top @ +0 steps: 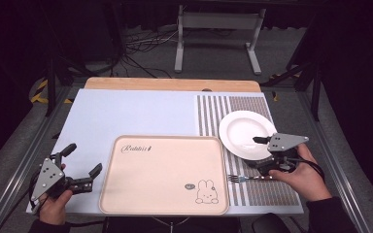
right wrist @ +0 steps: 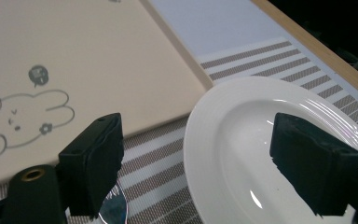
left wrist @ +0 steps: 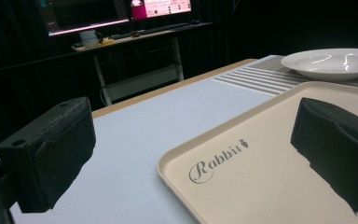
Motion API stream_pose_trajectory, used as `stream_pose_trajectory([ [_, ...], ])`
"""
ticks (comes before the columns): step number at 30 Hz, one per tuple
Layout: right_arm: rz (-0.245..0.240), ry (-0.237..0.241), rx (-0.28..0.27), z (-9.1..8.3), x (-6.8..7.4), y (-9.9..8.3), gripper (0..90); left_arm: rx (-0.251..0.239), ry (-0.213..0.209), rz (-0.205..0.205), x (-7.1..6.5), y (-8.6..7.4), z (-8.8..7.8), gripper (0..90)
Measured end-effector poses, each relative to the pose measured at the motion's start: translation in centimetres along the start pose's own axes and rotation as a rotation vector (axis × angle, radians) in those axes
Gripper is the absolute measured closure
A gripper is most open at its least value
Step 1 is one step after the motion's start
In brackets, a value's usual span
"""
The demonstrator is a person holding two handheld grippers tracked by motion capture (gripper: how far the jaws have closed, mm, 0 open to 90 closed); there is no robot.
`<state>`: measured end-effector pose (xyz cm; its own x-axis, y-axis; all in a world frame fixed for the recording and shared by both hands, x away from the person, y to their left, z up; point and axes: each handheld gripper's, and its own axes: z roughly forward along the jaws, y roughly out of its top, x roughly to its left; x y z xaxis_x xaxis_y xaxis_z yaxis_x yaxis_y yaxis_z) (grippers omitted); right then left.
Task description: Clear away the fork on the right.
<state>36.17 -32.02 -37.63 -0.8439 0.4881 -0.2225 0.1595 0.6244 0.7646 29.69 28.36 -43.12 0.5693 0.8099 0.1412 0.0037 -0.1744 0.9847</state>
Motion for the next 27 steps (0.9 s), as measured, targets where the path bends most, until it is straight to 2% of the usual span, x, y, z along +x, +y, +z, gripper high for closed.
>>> stream_pose_trajectory([
  [4, -0.025, 0.041, 0.045, 0.10, 0.05, 0.25, 22.2, -0.002, 0.001, 0.002, -0.02, -0.01, 0.02, 0.4],
  [5, -0.048, 0.075, 0.092, 0.35, 0.25, 0.36, 23.0, -0.001, 0.000, 0.001, -0.01, 0.00, 0.01, 0.4],
  [6, -0.048, 0.075, 0.092, 0.35, 0.25, 0.36, 23.0, 0.000, 0.000, 0.001, 0.00, 0.00, -0.01, 0.4],
  [8, -0.072, 0.113, 0.150, 0.63, 0.49, 0.43, 23.5, 0.000, 0.000, 0.000, 0.01, 0.00, -0.01, 0.4],
  [21, -0.148, 0.180, 0.303, 0.52, 0.74, 0.46, 22.2, 0.003, 0.001, 0.003, -0.07, -0.01, 0.07, 0.4],
  [27, -0.159, 0.215, 0.375, 0.47, 0.76, 0.22, 23.6, 0.005, 0.001, 0.000, -0.09, -0.03, 0.10, 0.4],
])
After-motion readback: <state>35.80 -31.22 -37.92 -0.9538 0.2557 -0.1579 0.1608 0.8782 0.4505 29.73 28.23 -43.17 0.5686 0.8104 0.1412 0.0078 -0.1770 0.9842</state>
